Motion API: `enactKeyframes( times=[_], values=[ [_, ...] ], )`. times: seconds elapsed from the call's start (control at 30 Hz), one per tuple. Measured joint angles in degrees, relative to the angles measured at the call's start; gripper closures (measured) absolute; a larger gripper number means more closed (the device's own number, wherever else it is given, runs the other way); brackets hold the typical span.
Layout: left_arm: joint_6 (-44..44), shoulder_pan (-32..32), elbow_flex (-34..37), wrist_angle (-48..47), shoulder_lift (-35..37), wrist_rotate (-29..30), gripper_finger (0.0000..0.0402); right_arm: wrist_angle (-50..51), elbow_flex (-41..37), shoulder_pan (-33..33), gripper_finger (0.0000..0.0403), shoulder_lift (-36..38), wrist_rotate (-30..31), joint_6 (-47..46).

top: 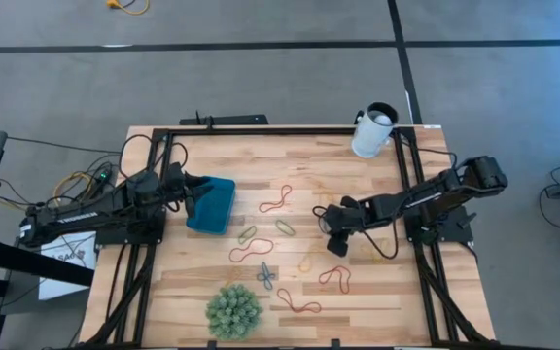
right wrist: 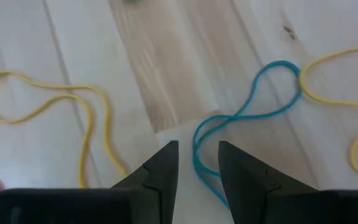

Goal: Pick and place items into bin
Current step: Put the blue rubber band into the blue bin

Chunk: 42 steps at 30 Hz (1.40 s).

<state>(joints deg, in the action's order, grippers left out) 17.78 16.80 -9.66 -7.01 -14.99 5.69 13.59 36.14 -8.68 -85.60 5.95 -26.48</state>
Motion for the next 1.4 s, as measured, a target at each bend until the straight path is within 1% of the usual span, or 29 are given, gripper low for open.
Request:
enactKeyframes(
  times=[0.17, 0.67, 0.8, 1.0, 1.2, 1.3, 1.4],
  values=[
    [0.0, 0.0, 0.0, 0.0, 0.0, 0.0, 0.0274, 0.0, 0.0, 0.1, 0.0294, 0.0, 2.1, 0.0],
    [0.0, 0.0, 0.0, 0.0, 0.0, 0.0, 0.0274, -1.9, 0.0, 0.1, 0.0294, 0.0, 2.1, -0.1],
    [0.0, 0.0, 0.0, 0.0, 0.0, 0.0, 0.0274, -2.9, -0.1, -0.1, 0.0294, -1.7, 2.1, -0.5],
    [0.0, 0.0, 0.0, -0.1, 0.0, 0.2, 0.0274, -5.3, 0.3, -0.3, 0.0294, -6.9, 2.4, -0.5],
    [0.0, 0.0, 0.0, -0.1, 0.0, 1.0, 0.0274, -5.8, 0.3, -0.3, 0.0295, -7.8, 4.1, -0.5],
    [0.0, 0.0, 0.0, -0.1, 0.0, 1.0, 0.0274, -6.0, 0.2, -0.3, 0.0303, -7.7, 4.1, -0.9],
    [0.0, 0.0, 0.0, -0.1, 0.0, 1.0, 0.0274, -5.9, 0.2, -0.2, 0.0325, -7.7, 4.7, -3.3]
  ],
)
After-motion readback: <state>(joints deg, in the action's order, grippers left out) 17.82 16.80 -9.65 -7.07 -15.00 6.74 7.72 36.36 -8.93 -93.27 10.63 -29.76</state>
